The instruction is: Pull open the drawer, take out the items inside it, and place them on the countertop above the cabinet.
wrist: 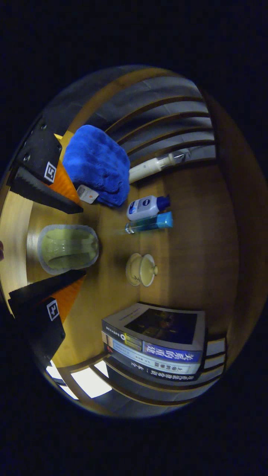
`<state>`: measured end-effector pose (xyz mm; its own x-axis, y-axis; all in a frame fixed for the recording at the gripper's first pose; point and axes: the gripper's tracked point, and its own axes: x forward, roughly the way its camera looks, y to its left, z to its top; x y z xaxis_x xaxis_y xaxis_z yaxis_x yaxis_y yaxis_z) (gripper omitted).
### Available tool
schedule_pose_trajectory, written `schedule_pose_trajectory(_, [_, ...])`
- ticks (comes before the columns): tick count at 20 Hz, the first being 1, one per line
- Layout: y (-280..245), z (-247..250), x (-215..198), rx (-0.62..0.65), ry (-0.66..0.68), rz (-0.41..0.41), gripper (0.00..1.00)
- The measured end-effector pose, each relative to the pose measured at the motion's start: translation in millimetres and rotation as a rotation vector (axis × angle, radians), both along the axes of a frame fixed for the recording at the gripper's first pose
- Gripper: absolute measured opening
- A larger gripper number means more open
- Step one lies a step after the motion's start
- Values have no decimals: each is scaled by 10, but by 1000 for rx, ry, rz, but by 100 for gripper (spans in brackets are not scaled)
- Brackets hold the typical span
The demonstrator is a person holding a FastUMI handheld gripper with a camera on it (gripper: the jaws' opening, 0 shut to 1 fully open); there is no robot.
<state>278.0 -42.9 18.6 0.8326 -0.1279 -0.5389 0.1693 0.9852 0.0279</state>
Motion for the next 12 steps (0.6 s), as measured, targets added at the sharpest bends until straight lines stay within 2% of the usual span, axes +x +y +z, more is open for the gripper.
schedule_pose_trajectory(4, [117, 331, -253, -20, -124, 50, 98])
schedule_pose_trajectory(9, [43, 876, -771, -98, -288, 86, 98])
schedule_pose_trajectory(12, [-64, 1031, -1099, -140, -376, 97, 97])
